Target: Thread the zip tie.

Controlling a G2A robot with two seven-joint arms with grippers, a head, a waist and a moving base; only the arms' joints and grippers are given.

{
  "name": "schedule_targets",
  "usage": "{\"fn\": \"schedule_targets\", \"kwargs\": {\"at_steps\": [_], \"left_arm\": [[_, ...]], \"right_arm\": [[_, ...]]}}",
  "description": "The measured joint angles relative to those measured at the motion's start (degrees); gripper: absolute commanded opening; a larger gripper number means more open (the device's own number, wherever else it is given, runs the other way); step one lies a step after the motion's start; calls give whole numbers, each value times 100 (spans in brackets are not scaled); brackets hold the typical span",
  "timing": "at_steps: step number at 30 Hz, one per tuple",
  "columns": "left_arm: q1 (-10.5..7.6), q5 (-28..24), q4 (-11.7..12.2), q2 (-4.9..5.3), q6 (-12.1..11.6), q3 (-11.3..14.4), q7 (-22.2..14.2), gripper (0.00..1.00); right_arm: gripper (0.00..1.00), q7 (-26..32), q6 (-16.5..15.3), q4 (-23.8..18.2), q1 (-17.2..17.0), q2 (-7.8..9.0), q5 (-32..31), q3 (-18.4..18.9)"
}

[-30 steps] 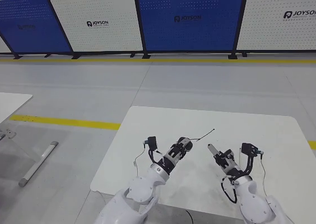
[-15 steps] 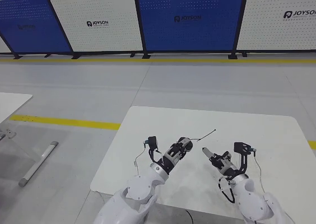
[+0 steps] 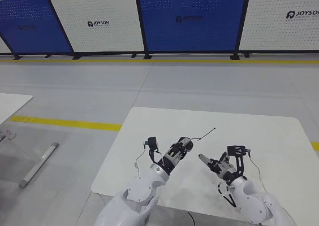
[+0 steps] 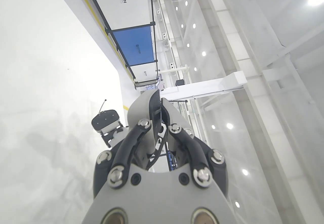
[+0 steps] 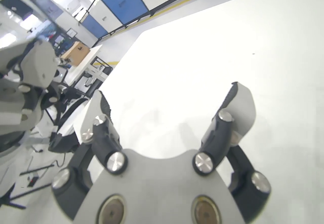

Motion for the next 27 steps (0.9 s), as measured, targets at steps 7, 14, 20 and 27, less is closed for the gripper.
{"fn": "schedule_targets", "kwargs": {"at_steps": [7, 14, 20, 27], "left_arm": [[14, -29, -22, -8, -60, -18, 98, 0], [9, -15, -15, -9, -48, -5, 80, 0], [-6, 147, -31, -12, 4, 73, 15, 0], [-59, 265, 23, -34, 136, 183, 88, 0]], "right_arm": [[100, -374, -341, -16, -83, 22, -163, 52], [100, -448, -346, -28, -113, 15, -108, 33], [49, -748, -138, -76, -140, -8, -10, 62], [42, -735, -171, -144, -177, -7, -30, 51]]}}
